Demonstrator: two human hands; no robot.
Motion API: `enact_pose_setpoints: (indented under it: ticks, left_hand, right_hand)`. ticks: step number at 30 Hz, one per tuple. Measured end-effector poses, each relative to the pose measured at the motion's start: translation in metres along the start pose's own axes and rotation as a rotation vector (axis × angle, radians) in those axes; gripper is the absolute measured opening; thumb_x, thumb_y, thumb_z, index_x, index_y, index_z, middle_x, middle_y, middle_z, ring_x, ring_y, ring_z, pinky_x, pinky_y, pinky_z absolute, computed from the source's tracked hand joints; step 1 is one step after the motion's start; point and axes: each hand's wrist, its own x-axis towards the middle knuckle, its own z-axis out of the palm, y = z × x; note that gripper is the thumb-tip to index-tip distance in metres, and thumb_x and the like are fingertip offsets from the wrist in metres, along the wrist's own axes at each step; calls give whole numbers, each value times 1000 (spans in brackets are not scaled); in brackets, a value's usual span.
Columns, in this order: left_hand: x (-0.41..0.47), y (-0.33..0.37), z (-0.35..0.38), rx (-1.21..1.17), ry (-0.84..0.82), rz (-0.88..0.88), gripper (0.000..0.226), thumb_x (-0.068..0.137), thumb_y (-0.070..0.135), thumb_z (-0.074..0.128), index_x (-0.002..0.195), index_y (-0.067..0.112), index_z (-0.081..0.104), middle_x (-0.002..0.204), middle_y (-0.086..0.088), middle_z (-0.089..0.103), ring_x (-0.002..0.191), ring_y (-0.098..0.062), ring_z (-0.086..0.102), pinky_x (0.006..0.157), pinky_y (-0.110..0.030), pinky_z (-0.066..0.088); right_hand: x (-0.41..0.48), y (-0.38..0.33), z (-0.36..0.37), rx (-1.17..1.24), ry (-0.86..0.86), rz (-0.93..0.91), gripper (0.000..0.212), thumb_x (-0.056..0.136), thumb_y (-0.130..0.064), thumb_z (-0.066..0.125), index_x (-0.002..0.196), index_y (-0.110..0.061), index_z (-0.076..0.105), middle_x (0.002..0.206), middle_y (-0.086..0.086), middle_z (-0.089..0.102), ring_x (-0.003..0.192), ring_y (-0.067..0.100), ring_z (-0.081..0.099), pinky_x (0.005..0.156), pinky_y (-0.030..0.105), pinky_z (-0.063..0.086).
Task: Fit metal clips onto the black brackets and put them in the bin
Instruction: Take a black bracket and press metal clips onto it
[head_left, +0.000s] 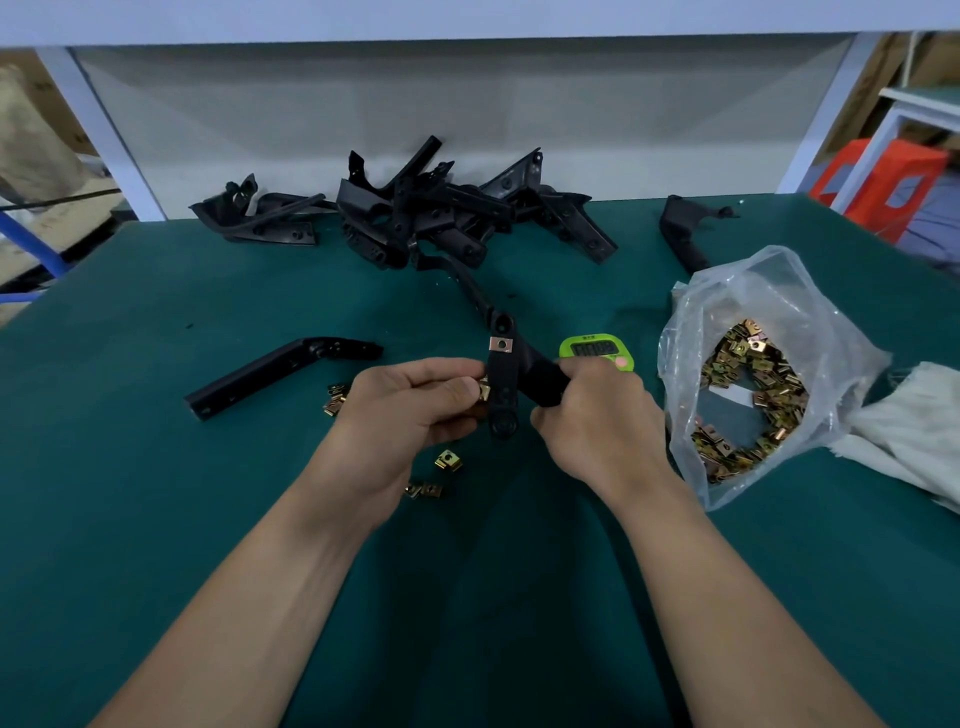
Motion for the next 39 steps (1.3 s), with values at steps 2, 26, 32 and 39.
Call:
enact_pose_setpoints:
  ticks: [2, 26, 32, 39]
  left_hand:
    - [0, -1, 1, -11, 14, -1, 13, 92, 4, 70, 100, 10, 78, 98, -13, 79, 84, -17, 75, 67, -20, 57]
    - [-11, -9, 24, -24, 93, 92, 13, 92, -1, 69, 98, 9, 77, 85, -14, 79, 73, -18, 74, 66, -22, 58]
    - [-4, 1, 2, 261, -58, 91, 43, 86, -8, 71, 105, 31, 71, 76, -15, 77, 66, -19, 70, 62, -22, 57]
    - [-3, -1, -6, 285, -140, 73, 42, 89, -7, 68, 118, 22, 71, 82, -16, 78, 70, -18, 72, 64, -23, 57]
  right_hand:
    - [0, 0, 0, 6, -5, 7, 21, 79, -28, 72, 99, -31, 69, 68, -11, 53, 69, 28, 54, 59, 31, 36]
    - [-1, -2, -5, -66, 64, 5, 17, 80, -24, 75, 87, -30, 61, 61, -13, 37, 66, 27, 45, 62, 31, 34]
    - [-3, -3, -8, -157, 33, -31, 15, 82, -19, 73, 92, -29, 67, 62, -11, 47, 61, 23, 48, 48, 26, 22]
    - [-8, -12, -5, -245, 35, -42, 23, 82, -16, 72, 98, -31, 67, 66, -8, 44, 66, 26, 45, 49, 25, 20]
